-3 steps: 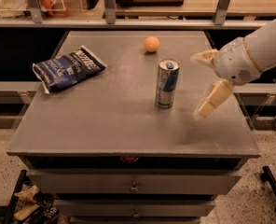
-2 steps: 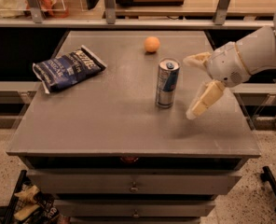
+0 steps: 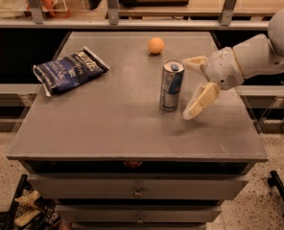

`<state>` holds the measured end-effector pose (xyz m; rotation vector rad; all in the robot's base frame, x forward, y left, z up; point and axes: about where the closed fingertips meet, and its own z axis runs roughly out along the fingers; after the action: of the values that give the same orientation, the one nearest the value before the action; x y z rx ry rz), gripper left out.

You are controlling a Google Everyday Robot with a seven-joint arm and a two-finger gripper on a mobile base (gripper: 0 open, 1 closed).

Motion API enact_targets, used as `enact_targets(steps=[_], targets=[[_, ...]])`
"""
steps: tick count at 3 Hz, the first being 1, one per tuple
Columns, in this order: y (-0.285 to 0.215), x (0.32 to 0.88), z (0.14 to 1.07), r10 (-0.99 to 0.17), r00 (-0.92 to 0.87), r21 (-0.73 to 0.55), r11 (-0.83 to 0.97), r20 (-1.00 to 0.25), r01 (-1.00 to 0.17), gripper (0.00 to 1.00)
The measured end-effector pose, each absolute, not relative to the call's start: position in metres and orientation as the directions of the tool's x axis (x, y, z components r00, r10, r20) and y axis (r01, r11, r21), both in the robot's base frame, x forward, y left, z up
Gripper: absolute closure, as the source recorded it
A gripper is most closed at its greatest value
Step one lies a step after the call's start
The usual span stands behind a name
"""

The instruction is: Knock redbull can over

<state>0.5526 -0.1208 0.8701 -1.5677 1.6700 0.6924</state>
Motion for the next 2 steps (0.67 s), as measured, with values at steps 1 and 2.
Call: enact_targets(steps=[1,2], targets=[[-0.107,0.552,0.875,-0.553,0.026,-0.086,0.082,-0.832,-0.993,0.00],[-0.093,0.549,0.881,-0.526,0.041,-0.081,0.054,-0.850,-0.995,0.00]])
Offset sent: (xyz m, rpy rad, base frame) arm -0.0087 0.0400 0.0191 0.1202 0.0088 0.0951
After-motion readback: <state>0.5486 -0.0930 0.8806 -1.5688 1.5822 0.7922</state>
